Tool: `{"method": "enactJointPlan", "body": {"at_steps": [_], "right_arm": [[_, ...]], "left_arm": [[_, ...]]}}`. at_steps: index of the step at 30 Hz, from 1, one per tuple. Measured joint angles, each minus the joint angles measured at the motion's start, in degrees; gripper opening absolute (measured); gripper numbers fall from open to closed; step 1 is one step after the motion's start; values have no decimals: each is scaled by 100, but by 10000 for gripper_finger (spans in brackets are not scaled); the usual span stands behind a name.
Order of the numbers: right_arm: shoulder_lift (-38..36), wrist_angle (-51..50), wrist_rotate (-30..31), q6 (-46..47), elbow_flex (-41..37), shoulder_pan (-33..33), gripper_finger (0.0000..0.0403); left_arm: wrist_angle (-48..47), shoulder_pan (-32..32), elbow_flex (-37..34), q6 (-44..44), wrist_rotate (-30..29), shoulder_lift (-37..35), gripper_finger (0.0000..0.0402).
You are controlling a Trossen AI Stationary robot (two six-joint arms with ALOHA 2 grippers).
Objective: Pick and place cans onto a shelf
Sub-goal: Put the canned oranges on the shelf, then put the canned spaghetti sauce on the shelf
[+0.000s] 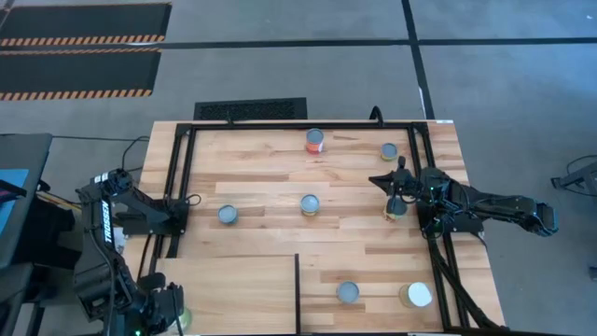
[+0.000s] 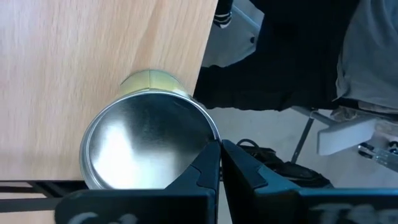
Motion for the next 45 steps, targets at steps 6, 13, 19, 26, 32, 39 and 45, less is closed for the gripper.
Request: {"method": "enactJointPlan", "body": {"at_steps": [6, 13, 19, 26, 32, 39, 45], "right_arm": [[0, 0, -2, -1, -2, -1, 29], [1, 0, 0, 0, -2, 0, 29], [2, 0, -1, 0, -1, -1, 28], [2, 0, 0, -1, -2, 0, 28], [0, 0, 0, -1, -1, -2, 29], [0, 0, 0, 0, -1, -2, 29], [0, 0, -2, 0, -2, -2, 29]], "left_arm": [[3, 0, 0, -48, -39, 0, 0], [-1, 0, 0, -203, -60, 0, 34], [-1, 0, 0, -170, 38, -2, 67], [-437, 2, 135, 628, -243, -7, 57], [-1028, 118, 407, 1916, -1964, -144, 15], [-1200, 721, -115, 3513, -3770, -597, 1], [426, 1648, -1887, 4882, -4283, -1592, 0]]}}
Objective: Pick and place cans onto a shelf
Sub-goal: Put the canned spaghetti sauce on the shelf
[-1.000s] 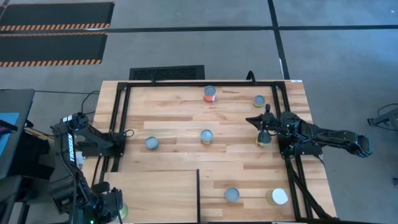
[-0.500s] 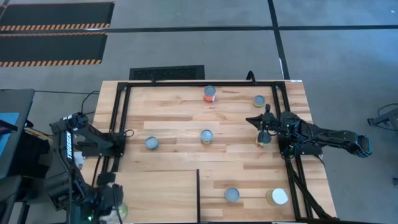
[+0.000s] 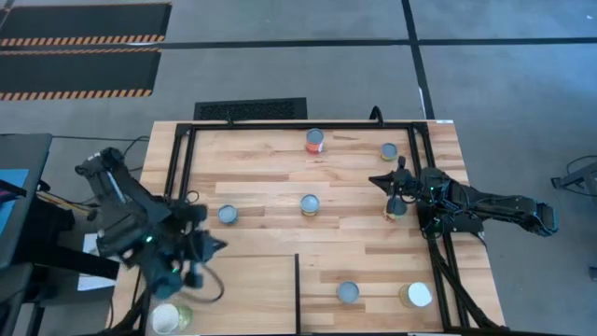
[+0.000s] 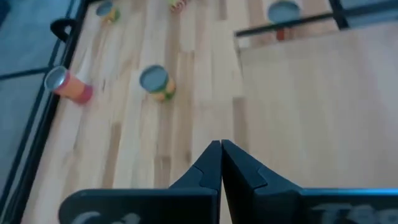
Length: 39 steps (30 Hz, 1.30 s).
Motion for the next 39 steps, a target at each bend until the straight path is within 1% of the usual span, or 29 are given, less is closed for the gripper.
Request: {"method": "enactJointPlan", "body": {"at_steps": [4, 7, 11, 14, 19, 24, 26, 29, 33, 39], "right_arm": [[0, 0, 0, -2, 0, 1, 29], [0, 0, 0, -2, 2, 2, 28], [1, 0, 2, -2, 0, 0, 29], [1, 0, 1, -2, 1, 0, 28], [0, 0, 2, -2, 0, 2, 29], [1, 0, 1, -2, 1, 0, 28], [2, 0, 2, 0, 0, 0, 29], [2, 0, 1, -2, 0, 1, 29], [1, 4, 1, -2, 0, 1, 29], [2, 178, 15, 5, 1, 2, 28]], "left_arm": [[2144, 653, -1539, 1278, 253, -886, 0], [3732, 1123, -2581, 2075, 498, -1506, 0], [5654, 1705, -3783, 2839, 1013, -2129, 0], [6708, 2085, -4510, 3204, 1310, -2421, 0], [7987, 2621, -5367, 3528, 1354, -2674, 0], [8998, 3037, -6066, 3840, 1375, -2822, 0], [9447, 3222, -6369, 3872, 1515, -2881, 0], [10051, 3515, -6771, 3876, 1876, -2975, 0], [10556, 3858, -7128, 3876, 2188, -3107, 0], [10616, 4145, -7274, 3876, 2236, -3218, 0]]}}
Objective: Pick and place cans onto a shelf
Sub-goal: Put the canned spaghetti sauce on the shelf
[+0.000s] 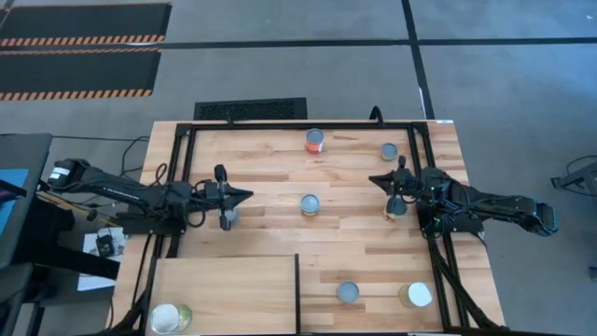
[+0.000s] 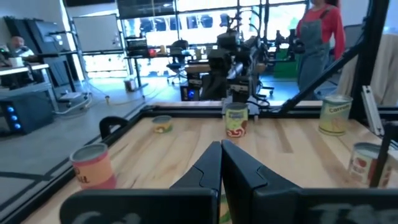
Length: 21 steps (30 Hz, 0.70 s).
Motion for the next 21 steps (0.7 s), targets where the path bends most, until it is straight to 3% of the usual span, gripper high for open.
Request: {"method": "enactJointPlan", "body": {"at_steps": [11, 15, 21], "right_arm": [[-3, 1656, -73, 1045, 26, 0, 27], [59, 970, -291, 1427, 413, 52, 18], [881, 280, 430, 1425, 856, 535, 9]], "left_arm": [[-71, 24, -2, -2, -1, 21, 0], [-101, 24, -2, -2, -4, 21, 0], [-177, 23, -2, -4, -16, 23, 0]]}}
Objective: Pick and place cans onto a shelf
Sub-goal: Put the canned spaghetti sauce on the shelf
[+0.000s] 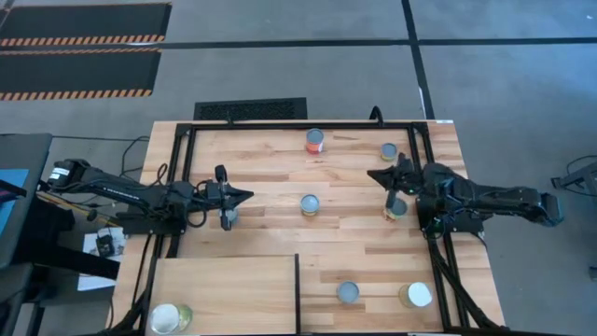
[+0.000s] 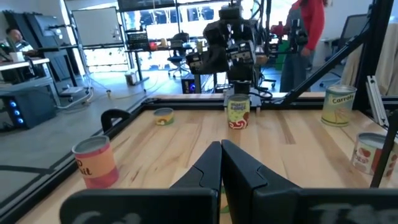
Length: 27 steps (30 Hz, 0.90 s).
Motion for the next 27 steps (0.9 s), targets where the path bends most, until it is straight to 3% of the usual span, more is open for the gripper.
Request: {"method": "enactJointPlan", "body": {"at_steps": [9, 22, 27], "right_arm": [[1966, 379, 614, 22, 491, 799, 38], [4759, 1411, 462, -330, 1763, 1086, 167], [5742, 1662, 198, -557, 2152, 1049, 196]], "left_arm": [[125, 0, 0, -96, -46, 0, 0], [297, -2, 1, -313, -49, -2, 0], [364, -2, 0, -553, -49, -2, 0]]}}
